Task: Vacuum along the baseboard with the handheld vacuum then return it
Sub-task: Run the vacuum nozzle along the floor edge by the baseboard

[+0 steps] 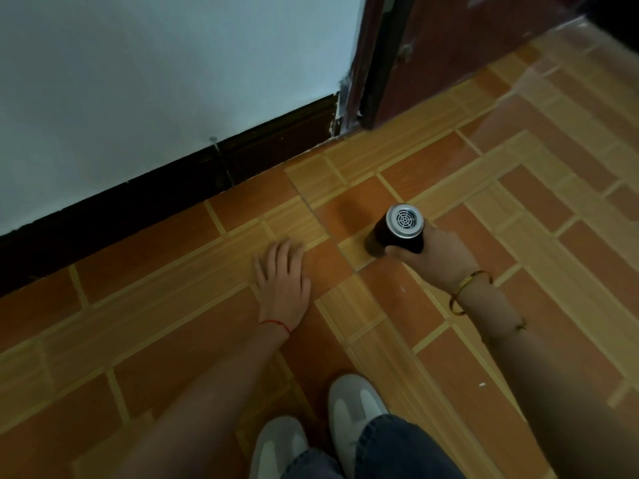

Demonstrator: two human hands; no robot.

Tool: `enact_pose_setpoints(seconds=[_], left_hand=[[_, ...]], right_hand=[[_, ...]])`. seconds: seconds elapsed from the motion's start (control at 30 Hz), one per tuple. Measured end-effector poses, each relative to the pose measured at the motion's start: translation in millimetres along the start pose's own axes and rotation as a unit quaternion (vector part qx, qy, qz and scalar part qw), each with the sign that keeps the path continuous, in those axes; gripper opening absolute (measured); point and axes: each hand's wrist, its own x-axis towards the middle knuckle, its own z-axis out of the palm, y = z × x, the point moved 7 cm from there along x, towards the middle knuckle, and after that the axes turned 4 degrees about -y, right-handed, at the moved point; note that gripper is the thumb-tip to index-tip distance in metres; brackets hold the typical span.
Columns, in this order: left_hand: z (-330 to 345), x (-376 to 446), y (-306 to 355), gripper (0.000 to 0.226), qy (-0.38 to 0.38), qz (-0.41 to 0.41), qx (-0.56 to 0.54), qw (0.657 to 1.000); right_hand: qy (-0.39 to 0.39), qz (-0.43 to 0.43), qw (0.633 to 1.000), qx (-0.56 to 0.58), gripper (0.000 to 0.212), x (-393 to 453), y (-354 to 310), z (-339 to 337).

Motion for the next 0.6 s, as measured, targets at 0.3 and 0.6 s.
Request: enact_pose_setpoints(seconds=[0.3, 0.6], left_hand=[[3, 6, 12, 0.054, 0.003, 0.012, -0.001, 1.0], [8, 8, 11, 0.053, 0.008, 0.015, -0.005, 1.0]], right_hand=[[-0.152, 0.089, 0.983, 0.053, 0.038, -40, 55, -1], [-0.08, 0.097, 0.992, 0.007, 0.044, -39, 60, -6]])
